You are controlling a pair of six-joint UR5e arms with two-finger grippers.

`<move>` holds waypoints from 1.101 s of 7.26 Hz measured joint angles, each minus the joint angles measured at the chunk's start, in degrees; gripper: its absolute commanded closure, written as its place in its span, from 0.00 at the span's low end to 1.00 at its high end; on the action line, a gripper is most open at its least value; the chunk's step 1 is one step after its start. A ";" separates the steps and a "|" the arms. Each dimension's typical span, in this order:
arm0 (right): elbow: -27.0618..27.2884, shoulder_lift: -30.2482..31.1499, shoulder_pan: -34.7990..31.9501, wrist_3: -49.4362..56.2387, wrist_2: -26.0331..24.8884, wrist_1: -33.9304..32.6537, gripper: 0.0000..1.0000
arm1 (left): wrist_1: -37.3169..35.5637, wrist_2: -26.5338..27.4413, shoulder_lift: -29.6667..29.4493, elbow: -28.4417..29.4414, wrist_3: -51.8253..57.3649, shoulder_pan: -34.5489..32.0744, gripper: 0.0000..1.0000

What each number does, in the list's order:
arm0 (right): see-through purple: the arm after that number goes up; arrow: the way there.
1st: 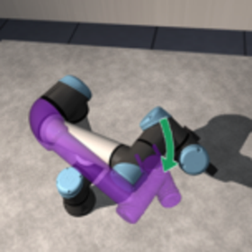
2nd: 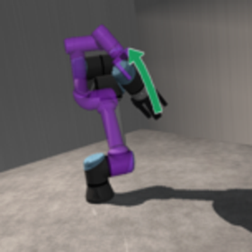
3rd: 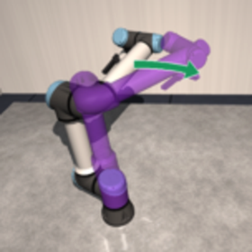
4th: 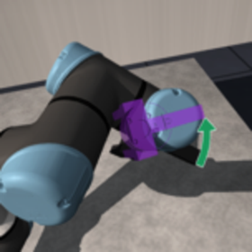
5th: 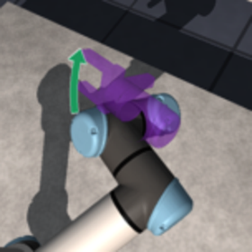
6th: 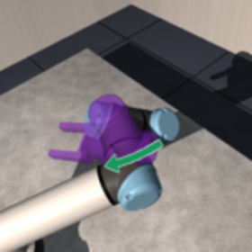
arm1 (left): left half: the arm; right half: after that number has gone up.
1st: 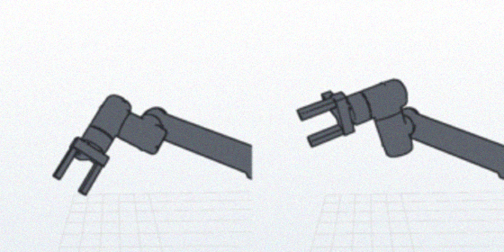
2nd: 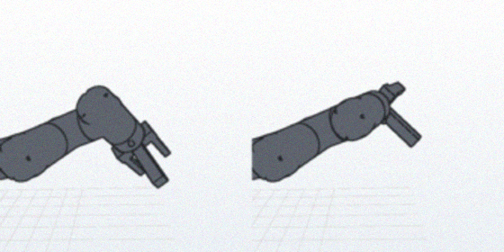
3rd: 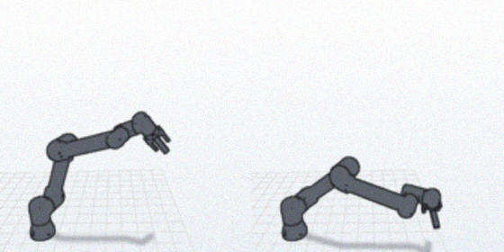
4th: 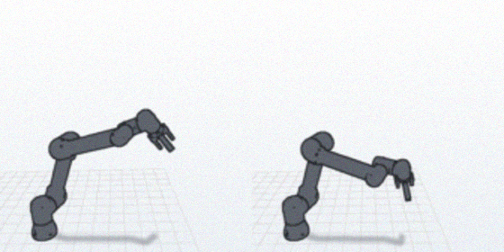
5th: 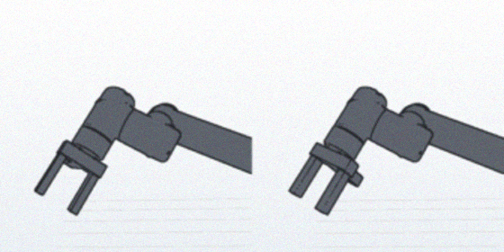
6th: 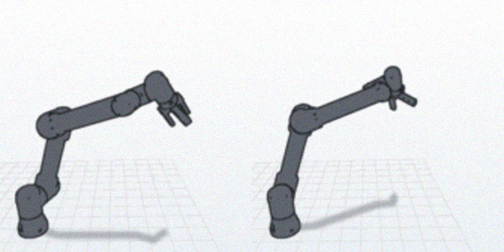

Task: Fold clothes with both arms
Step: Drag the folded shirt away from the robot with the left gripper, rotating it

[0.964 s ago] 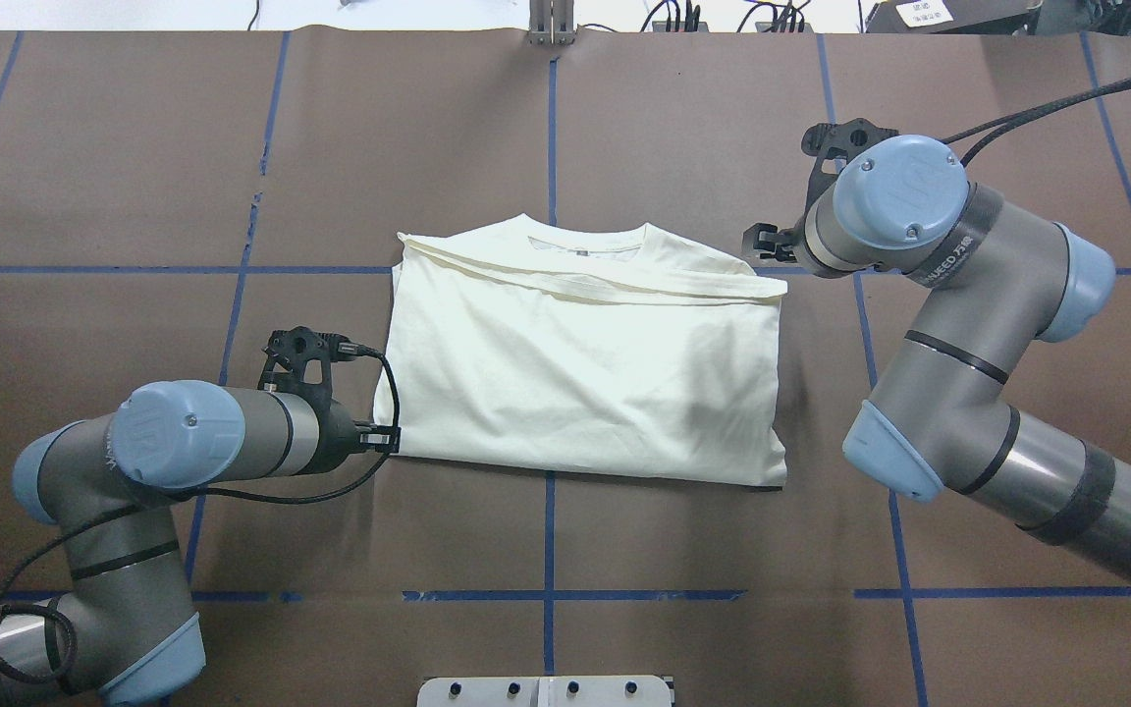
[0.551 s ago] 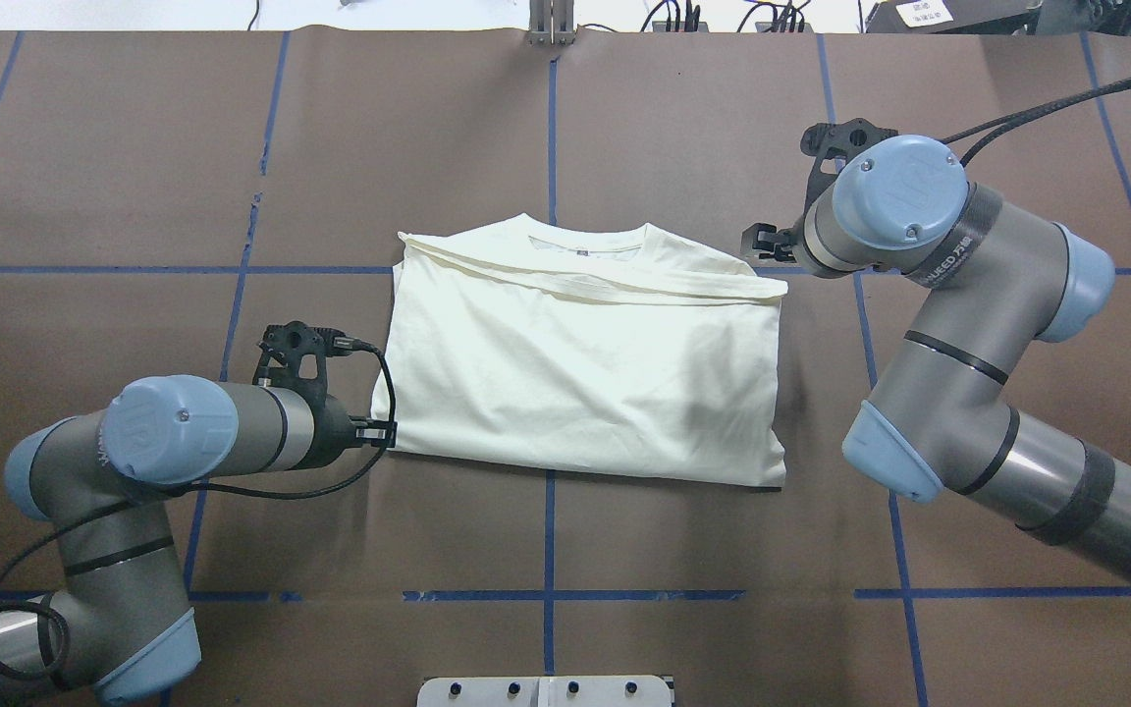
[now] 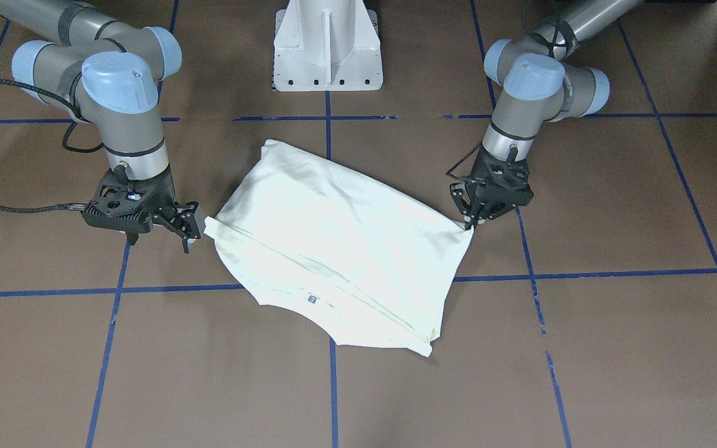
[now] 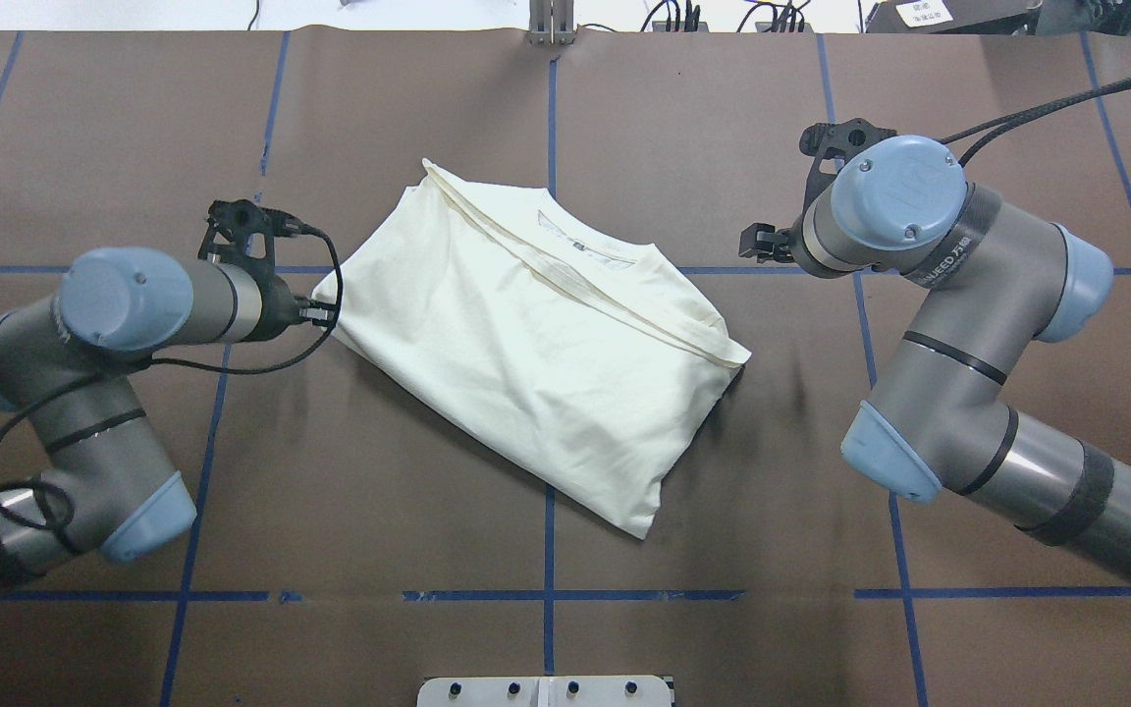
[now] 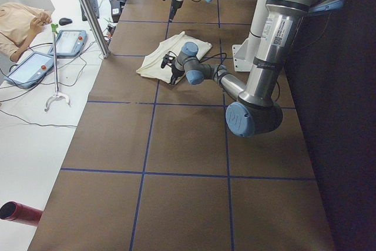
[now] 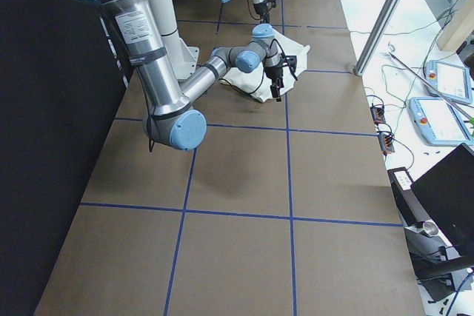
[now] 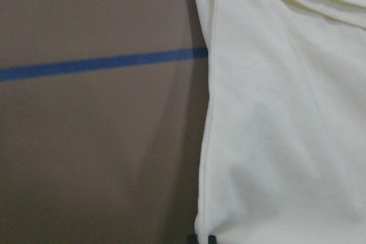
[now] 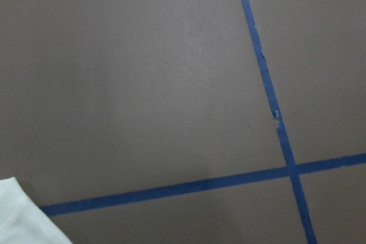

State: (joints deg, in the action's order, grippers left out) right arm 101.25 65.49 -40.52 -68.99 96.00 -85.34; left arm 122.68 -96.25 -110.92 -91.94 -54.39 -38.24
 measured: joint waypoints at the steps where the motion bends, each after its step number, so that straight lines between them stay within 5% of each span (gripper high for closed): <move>1: 0.00 -0.03 0.00 -0.01 0.04 0.00 0.00 | 0.16 0.02 -5.63 7.62 2.52 -3.24 1.00; 4: 0.56 -0.08 0.00 -0.01 0.17 0.18 0.00 | 3.29 2.56 -23.65 31.47 5.95 -7.83 1.00; 5: 0.90 -0.17 0.10 -0.03 0.26 0.23 0.00 | 5.22 3.52 -26.73 36.06 6.07 -8.23 0.26; 6: 1.06 -0.35 0.24 -0.06 0.30 0.25 0.00 | 6.67 4.18 -27.84 38.27 6.54 -8.68 0.00; 8: 0.78 -0.94 1.17 -0.67 0.33 1.97 0.03 | 8.17 4.03 -26.47 37.79 12.64 -10.60 0.00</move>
State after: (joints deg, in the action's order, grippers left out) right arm 102.03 64.55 -39.35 -69.66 96.33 -83.38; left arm 130.85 -92.21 -137.39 -54.15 -41.75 -48.84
